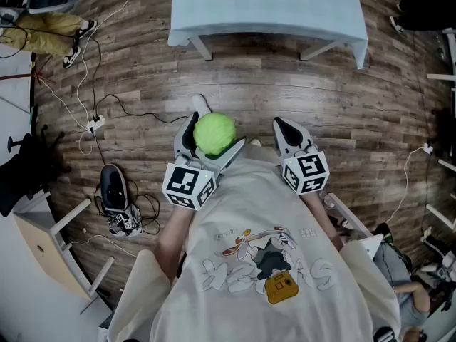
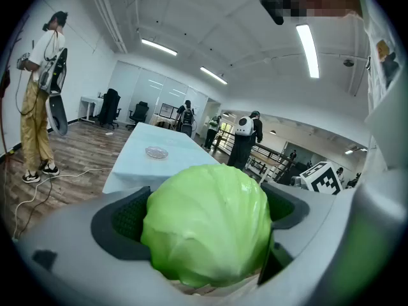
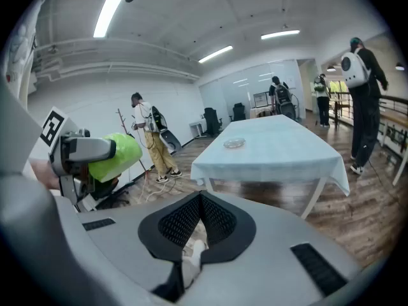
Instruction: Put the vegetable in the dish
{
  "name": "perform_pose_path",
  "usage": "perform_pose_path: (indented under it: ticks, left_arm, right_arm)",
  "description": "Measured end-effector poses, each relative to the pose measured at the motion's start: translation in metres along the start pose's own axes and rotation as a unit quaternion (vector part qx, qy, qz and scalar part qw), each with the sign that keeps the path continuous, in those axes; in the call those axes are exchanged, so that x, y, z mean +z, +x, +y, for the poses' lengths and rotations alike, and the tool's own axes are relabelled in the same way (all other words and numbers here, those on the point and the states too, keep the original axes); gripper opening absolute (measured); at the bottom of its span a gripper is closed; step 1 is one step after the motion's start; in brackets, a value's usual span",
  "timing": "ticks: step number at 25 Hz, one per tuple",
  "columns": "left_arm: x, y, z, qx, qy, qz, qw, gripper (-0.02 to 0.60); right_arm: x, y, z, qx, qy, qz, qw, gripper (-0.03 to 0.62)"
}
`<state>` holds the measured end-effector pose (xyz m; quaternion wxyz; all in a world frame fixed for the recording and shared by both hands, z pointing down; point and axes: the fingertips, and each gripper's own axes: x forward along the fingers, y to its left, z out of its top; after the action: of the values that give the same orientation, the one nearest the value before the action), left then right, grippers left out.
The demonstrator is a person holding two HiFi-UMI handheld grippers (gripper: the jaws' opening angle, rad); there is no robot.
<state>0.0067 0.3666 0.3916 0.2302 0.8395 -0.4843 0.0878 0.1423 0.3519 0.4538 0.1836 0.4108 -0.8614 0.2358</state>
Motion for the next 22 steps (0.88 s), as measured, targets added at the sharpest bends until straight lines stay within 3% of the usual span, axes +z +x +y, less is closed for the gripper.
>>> perform_pose_path:
  ticks: [5, 11, 16, 22]
  left_arm:
    - [-0.020, -0.039, -0.071, -0.009, 0.019, 0.030, 0.9993, 0.545]
    - [-0.046, -0.061, -0.095, -0.036, 0.032, 0.054, 0.9974, 0.545]
    - [-0.056, -0.081, -0.084, -0.035, 0.007, 0.046, 0.9983, 0.545]
    - [-0.031, -0.108, -0.039, -0.032, 0.001, 0.007, 0.9995, 0.545]
  right_arm:
    - [-0.021, -0.073, 0.019, -0.007, 0.024, -0.008, 1.000, 0.023]
    - [-0.037, -0.096, 0.039, -0.016, 0.036, -0.031, 0.999, 0.023]
    - [-0.057, -0.097, 0.059, -0.019, 0.042, -0.018, 0.999, 0.023]
    - [-0.028, -0.072, 0.084, -0.063, 0.046, -0.031, 0.996, 0.023]
